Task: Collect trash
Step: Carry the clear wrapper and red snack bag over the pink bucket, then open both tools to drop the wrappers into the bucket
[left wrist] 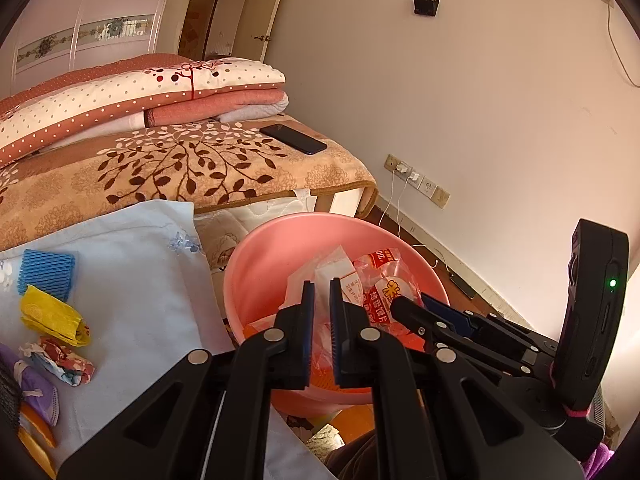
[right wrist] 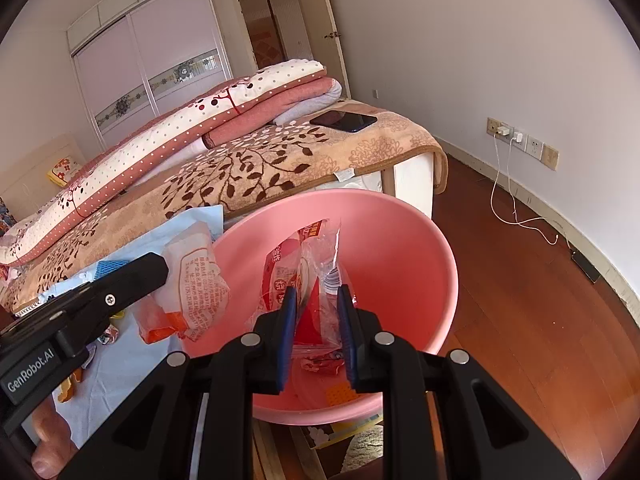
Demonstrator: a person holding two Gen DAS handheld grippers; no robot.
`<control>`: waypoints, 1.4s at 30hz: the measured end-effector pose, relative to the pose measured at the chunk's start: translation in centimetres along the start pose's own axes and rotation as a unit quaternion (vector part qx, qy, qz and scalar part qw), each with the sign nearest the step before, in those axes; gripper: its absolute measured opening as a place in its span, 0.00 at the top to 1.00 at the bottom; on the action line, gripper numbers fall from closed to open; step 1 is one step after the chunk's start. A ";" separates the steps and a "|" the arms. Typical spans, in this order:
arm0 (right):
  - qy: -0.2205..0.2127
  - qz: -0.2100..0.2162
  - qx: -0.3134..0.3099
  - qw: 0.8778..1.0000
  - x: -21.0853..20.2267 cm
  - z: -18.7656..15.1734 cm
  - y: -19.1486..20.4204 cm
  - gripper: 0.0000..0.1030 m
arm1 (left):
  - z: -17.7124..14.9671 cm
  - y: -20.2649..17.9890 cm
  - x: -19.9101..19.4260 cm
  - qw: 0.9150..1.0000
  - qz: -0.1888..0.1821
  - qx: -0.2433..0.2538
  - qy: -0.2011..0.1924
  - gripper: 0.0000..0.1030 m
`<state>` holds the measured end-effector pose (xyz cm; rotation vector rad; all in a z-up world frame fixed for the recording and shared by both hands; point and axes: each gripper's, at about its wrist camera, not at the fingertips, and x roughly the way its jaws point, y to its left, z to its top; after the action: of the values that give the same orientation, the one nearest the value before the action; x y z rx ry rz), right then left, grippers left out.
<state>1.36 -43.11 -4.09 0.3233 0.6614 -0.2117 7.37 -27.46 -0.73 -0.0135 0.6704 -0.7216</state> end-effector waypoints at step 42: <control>0.007 -0.026 -0.023 0.999 -0.3 0.1 0.9 0.53 | 1.2 0.7 -2.7 1.000 0.018 0.007 -0.021 0.64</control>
<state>1.47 -42.28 -3.60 0.2639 0.6875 -0.2441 6.96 -25.55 1.54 -0.0039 0.6233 -0.6901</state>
